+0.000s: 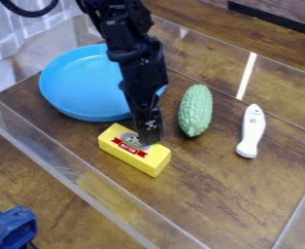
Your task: Put the yellow brick in the blue tray
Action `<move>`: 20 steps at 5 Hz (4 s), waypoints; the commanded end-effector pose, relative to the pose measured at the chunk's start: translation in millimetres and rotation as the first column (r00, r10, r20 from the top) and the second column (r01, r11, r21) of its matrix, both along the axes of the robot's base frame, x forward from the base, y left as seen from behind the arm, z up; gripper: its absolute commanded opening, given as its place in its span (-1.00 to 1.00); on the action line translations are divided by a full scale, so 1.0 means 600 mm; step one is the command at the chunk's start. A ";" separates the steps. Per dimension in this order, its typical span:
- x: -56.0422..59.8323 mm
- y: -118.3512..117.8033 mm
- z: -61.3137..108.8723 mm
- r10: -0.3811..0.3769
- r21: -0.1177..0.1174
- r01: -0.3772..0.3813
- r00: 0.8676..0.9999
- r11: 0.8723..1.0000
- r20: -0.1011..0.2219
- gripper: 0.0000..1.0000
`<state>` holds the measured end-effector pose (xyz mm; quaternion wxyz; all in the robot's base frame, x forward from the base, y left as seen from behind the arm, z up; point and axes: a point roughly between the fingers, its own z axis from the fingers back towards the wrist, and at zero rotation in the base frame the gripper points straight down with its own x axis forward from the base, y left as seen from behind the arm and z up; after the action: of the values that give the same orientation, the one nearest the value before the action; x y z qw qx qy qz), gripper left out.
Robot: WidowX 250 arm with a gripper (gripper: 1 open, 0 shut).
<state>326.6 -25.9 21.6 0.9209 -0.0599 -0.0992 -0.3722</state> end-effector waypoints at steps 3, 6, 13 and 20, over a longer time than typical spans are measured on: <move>-0.046 -0.012 -0.080 -0.080 -0.010 0.079 0.987 0.997 -0.138 1.00; -0.061 -0.015 -0.090 -0.093 -0.033 0.089 0.980 0.996 -0.175 1.00; -0.095 -0.030 -0.075 -0.126 -0.088 0.105 0.953 0.991 -0.275 1.00; -0.107 -0.026 -0.031 -0.138 -0.063 0.123 0.926 0.990 -0.351 1.00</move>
<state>276.3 -39.5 15.1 0.9038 -0.1475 0.0328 -0.4003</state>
